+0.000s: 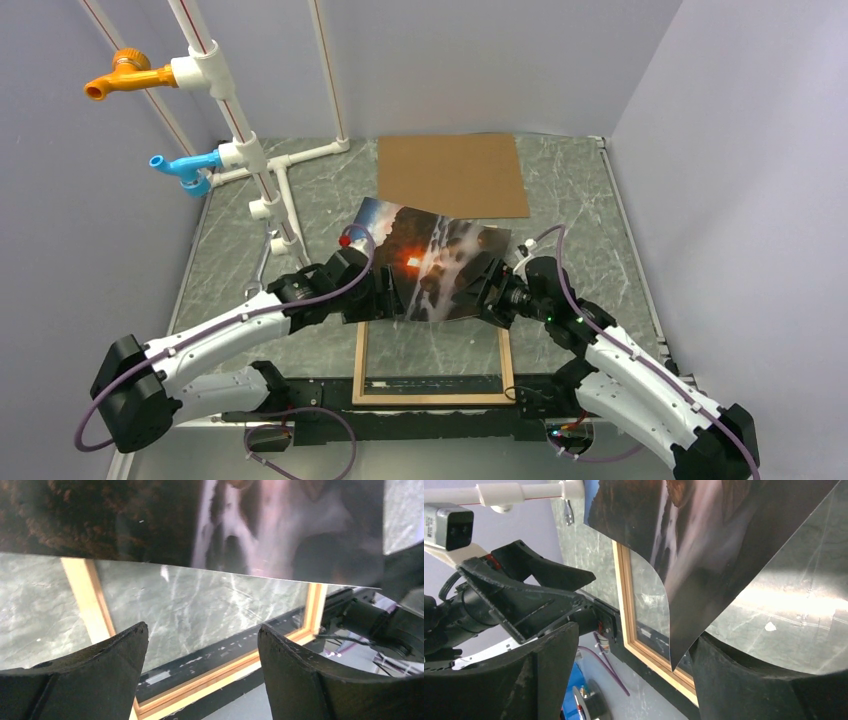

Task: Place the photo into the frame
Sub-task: Place the photo in the photo frame, then pick up the photo from the photo frame.

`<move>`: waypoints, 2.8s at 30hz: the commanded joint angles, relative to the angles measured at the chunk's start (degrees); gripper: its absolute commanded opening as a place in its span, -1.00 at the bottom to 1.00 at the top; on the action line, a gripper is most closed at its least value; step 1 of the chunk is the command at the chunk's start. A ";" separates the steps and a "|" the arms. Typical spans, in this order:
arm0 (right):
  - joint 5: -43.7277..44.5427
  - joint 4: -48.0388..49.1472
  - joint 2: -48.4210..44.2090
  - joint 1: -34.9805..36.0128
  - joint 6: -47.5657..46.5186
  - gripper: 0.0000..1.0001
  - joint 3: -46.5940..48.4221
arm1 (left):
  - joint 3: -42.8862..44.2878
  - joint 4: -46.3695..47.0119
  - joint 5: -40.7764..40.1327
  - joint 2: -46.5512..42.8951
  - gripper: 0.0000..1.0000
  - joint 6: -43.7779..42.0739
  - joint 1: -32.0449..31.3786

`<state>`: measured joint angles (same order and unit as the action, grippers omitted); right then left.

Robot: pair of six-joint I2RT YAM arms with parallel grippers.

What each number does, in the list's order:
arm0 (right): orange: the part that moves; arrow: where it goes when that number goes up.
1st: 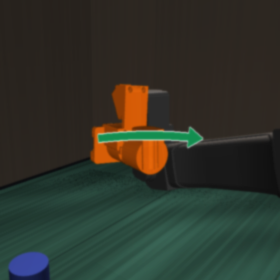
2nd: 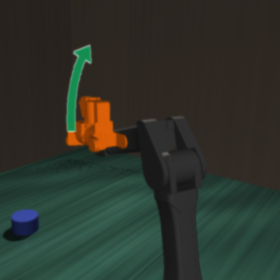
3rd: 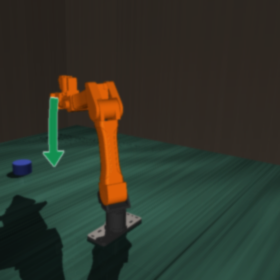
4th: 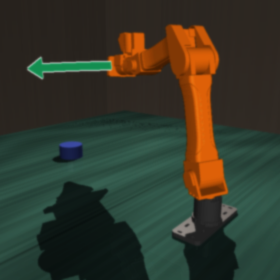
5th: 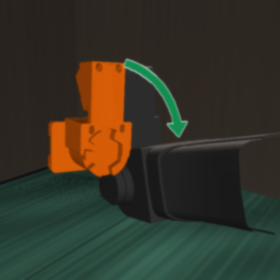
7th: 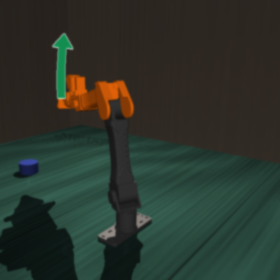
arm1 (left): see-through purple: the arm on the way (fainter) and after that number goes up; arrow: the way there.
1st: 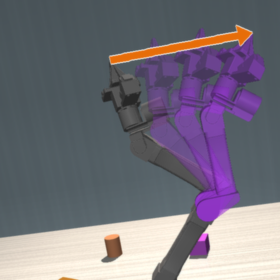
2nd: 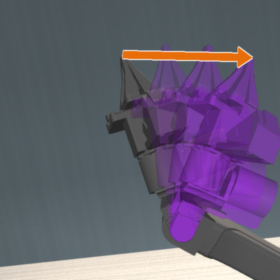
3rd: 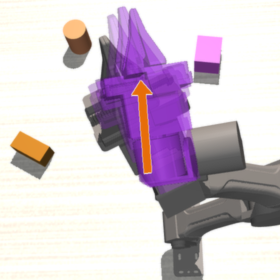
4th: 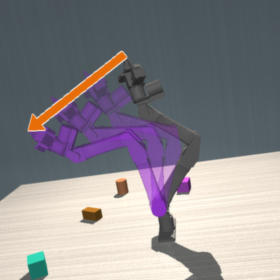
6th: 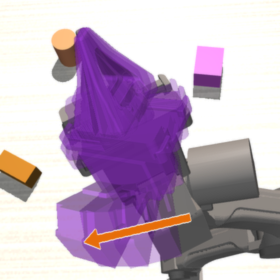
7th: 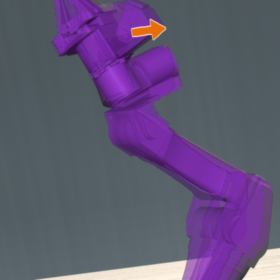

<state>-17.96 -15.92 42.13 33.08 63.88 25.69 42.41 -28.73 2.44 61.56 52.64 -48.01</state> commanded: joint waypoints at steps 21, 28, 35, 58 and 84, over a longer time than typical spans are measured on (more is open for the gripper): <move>10.58 -19.06 -6.97 0.78 -6.98 0.99 3.56 | -14.99 8.20 -6.94 -3.06 0.69 5.52 13.96; 12.29 -19.89 -8.53 0.74 -7.12 0.99 4.18 | -20.50 18.09 -7.98 -7.29 0.58 8.54 16.14; 11.80 -18.08 -6.15 0.69 -7.75 0.99 4.33 | -26.01 27.81 -8.59 -8.91 0.40 11.66 17.95; 13.57 -18.53 1.73 0.75 -18.45 0.99 13.46 | -25.75 31.20 -7.39 -13.90 -1.00 7.59 20.50; 58.88 -9.30 38.11 42.48 -43.04 0.99 40.19 | -12.45 17.83 0.06 -24.51 -1.00 18.17 18.92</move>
<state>29.93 -28.82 75.99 72.01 23.90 60.69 27.29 -9.87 1.54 37.95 69.38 -28.56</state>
